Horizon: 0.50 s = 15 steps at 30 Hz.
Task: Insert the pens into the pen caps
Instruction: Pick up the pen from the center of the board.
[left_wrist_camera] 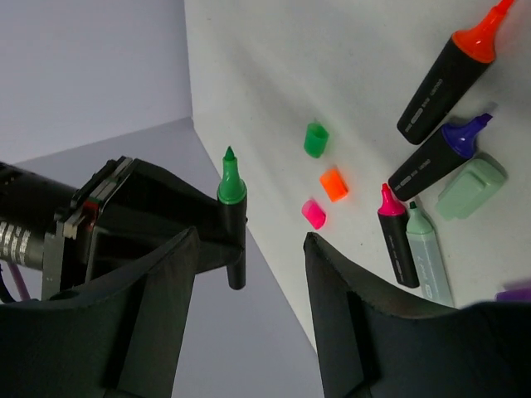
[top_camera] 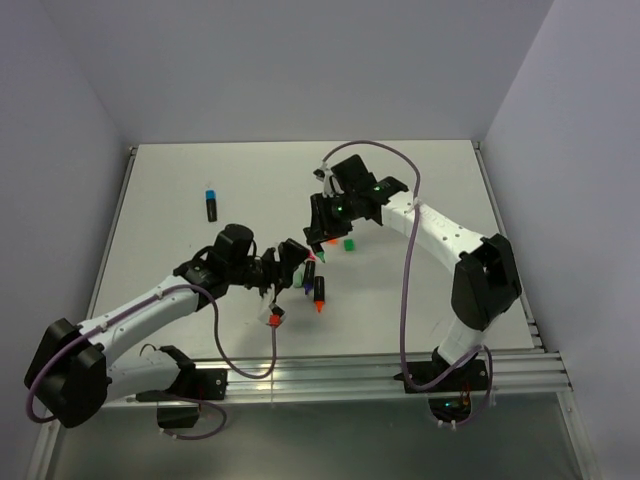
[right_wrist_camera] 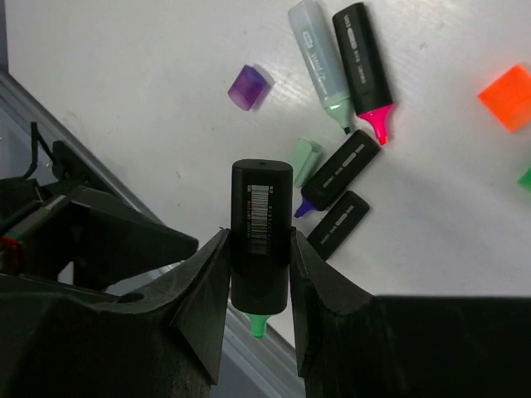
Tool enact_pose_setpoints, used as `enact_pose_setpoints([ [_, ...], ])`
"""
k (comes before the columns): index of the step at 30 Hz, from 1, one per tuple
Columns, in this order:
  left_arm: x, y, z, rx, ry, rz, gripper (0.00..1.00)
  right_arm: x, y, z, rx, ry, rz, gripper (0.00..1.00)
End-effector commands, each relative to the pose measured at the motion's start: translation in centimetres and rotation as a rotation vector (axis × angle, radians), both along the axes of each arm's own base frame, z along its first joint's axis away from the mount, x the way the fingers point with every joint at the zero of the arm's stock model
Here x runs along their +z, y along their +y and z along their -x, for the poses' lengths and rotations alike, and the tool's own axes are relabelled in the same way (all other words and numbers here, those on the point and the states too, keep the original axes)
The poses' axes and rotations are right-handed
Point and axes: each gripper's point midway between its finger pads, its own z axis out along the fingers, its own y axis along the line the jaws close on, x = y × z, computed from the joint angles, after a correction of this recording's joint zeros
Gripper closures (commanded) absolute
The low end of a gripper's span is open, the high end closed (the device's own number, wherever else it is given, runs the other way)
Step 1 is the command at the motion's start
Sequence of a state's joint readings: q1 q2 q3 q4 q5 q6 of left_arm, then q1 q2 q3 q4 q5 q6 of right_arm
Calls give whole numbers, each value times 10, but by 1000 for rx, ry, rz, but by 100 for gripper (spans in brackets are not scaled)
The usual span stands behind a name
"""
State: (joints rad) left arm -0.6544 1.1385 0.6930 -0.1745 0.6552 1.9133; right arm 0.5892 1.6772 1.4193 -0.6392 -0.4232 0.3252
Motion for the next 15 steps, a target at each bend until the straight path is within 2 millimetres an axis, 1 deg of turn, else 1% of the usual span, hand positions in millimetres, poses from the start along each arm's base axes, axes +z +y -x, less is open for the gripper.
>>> enact_pose_setpoints([
  [1, 6, -9, -10, -12, -140, 24, 40, 0, 15, 11, 27, 93, -58, 100],
  [4, 7, -13, -12, 4, -114, 30, 40, -6, 18, 15, 34, 131, -64, 100],
  [5, 10, -16, -13, 6, -112, 35, 40, -6, 19, 16, 33, 134, -66, 100],
  [8, 10, -18, -17, 14, -109, 35, 40, -8, 20, 17, 39, 143, -64, 100],
  [10, 5, -19, -19, 15, -104, 23, 41, -7, 23, 18, 45, 145, -71, 100],
  [11, 7, -20, -20, 11, -109, 24, 42, -10, 23, 17, 44, 153, -67, 100],
  [15, -2, -22, -21, -7, -103, -8, 44, -11, 27, 17, 47, 176, -77, 100],
])
